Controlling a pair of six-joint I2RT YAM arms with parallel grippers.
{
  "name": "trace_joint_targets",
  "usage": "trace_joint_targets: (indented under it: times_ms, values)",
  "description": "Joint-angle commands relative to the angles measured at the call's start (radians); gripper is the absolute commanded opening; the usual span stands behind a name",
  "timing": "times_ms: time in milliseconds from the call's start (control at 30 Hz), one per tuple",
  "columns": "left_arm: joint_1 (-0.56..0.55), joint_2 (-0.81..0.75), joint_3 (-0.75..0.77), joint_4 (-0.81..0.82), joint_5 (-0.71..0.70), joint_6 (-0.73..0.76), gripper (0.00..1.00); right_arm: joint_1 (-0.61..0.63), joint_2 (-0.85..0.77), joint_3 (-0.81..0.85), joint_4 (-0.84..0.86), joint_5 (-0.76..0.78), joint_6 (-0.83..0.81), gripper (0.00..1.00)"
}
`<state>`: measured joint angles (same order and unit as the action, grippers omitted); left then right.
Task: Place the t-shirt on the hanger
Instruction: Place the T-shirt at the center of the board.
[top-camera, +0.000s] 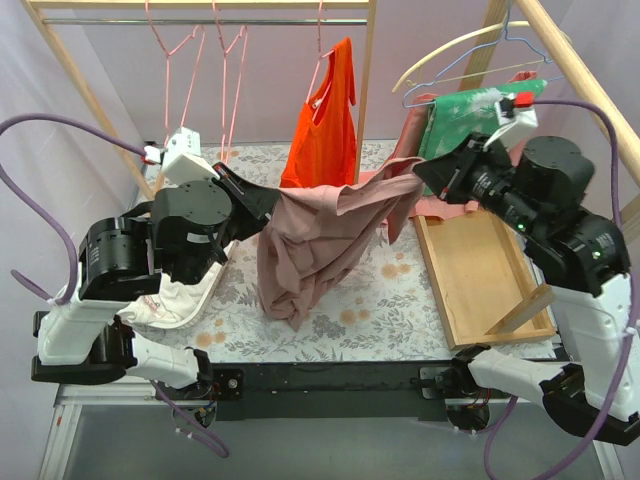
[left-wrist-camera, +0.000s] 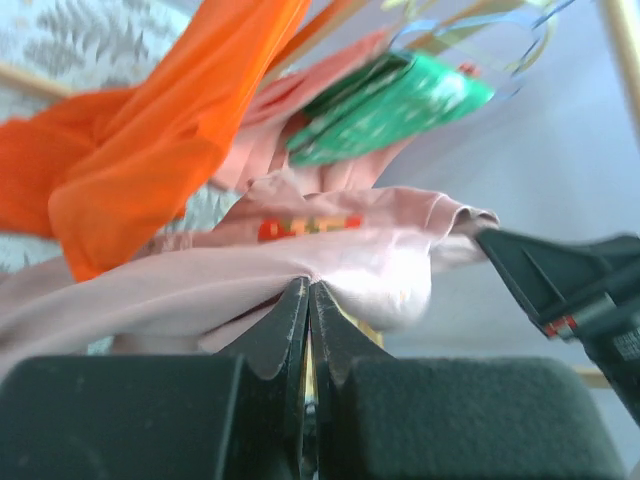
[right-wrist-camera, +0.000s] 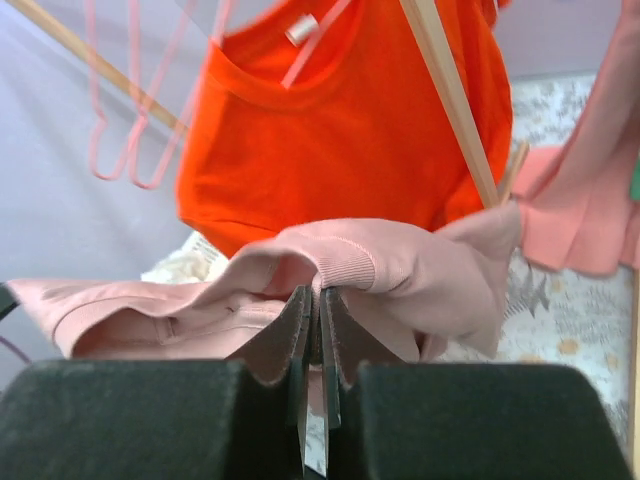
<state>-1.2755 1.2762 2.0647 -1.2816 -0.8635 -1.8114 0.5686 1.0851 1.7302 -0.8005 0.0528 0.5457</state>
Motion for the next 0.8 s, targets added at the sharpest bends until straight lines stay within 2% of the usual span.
trace_joint_targets:
  times_ms: [0,100,133,200,233,267,333,367,400,433,467,500,567,633,700,733,767]
  values:
    - [0.004,0.032,0.074,0.001,-0.101,0.136,0.00,-0.006,0.007,0.143,-0.058,0.019,-0.003,0.01]
    - [0.004,-0.006,-0.020,0.004,-0.112,0.100,0.00,-0.006,-0.026,0.108,-0.046,0.025,-0.013,0.01]
    - [0.004,-0.036,-0.056,-0.022,-0.111,0.040,0.00,-0.006,-0.039,0.026,-0.040,0.025,-0.015,0.01]
    - [0.004,-0.070,-0.226,-0.044,-0.085,-0.037,0.00,-0.006,-0.091,-0.090,-0.005,-0.020,0.002,0.01]
    - [0.005,-0.112,-0.291,-0.086,-0.069,-0.092,0.00,-0.006,-0.114,-0.177,0.019,-0.042,0.019,0.01]
    - [0.007,-0.135,-0.460,-0.096,-0.027,-0.200,0.00,-0.007,-0.137,-0.348,0.077,-0.076,0.039,0.01]
    - [0.013,-0.198,-0.646,-0.084,0.023,-0.303,0.00,-0.006,-0.214,-0.562,0.154,-0.149,0.083,0.01]
    - [0.016,-0.269,-0.734,-0.064,0.056,-0.369,0.00,-0.006,-0.234,-0.763,0.220,-0.168,0.091,0.01]
    - [0.022,-0.302,-0.908,-0.024,0.122,-0.387,0.00,-0.004,-0.253,-0.849,0.248,-0.212,0.094,0.05]
    - [0.042,-0.328,-0.979,0.022,0.162,-0.420,0.00,-0.006,-0.252,-0.916,0.257,-0.225,0.097,0.07]
    - [0.051,-0.356,-1.039,0.040,0.196,-0.449,0.00,-0.003,-0.249,-0.989,0.276,-0.246,0.100,0.17]
    - [0.059,-0.392,-1.143,0.066,0.225,-0.457,0.00,0.002,-0.240,-1.091,0.317,-0.289,0.103,0.20]
    - [0.068,-0.408,-1.202,0.129,0.294,-0.456,0.00,0.008,-0.241,-1.156,0.345,-0.312,0.112,0.34]
    - [0.070,-0.393,-1.219,0.171,0.325,-0.410,0.00,0.013,-0.254,-1.167,0.336,-0.301,0.103,0.41]
    - [0.070,-0.367,-1.197,0.166,0.325,-0.376,0.07,0.013,-0.266,-1.137,0.313,-0.268,0.077,0.50]
    - [0.070,-0.345,-1.175,0.142,0.324,-0.344,0.21,0.014,-0.264,-1.099,0.288,-0.260,0.068,0.52]
    - [0.070,-0.338,-1.131,0.130,0.316,-0.326,0.30,0.014,-0.261,-1.075,0.273,-0.254,0.060,0.54]
